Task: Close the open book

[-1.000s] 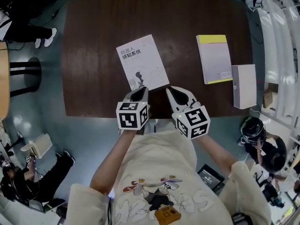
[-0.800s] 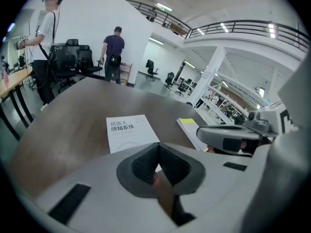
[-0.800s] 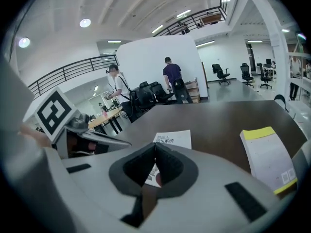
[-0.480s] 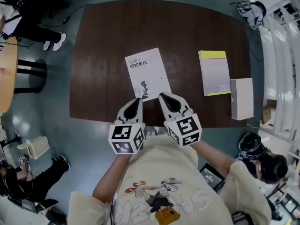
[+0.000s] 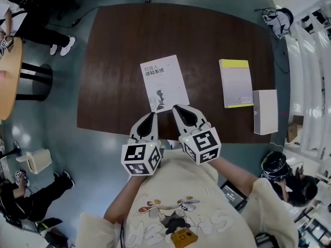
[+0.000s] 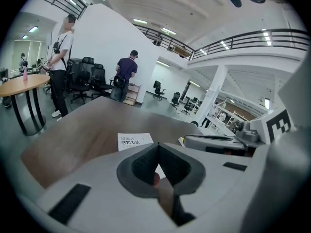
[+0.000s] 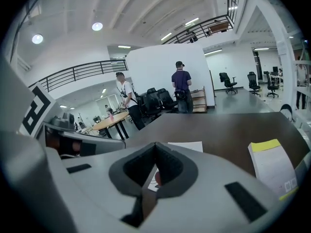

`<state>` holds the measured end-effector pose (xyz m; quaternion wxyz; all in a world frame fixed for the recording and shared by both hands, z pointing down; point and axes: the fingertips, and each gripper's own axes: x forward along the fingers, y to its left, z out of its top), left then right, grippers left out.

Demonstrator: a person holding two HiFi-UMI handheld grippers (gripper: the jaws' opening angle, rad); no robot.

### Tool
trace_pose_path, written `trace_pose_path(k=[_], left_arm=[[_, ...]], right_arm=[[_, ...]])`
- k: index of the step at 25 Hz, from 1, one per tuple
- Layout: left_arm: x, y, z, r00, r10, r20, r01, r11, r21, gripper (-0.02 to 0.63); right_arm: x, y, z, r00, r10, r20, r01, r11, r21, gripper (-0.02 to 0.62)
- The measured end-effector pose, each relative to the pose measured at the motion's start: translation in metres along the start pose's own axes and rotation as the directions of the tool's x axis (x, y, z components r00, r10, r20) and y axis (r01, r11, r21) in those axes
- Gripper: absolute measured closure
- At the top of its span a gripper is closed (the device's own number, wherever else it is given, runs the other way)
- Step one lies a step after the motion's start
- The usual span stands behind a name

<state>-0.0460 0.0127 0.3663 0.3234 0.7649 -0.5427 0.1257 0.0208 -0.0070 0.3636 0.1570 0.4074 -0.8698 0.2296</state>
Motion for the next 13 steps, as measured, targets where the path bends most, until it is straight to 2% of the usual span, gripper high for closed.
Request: trace_pose_path(k=[13], left_arm=[[-0.02,0.008,-0.003,1.0,0.026,0.004,-0.026,1.0,-0.014,0.6]], right_arm=[[0.001,0.024,0.0,1.0,0.028,-0.007,-0.029,0.999,-0.024,0.591]])
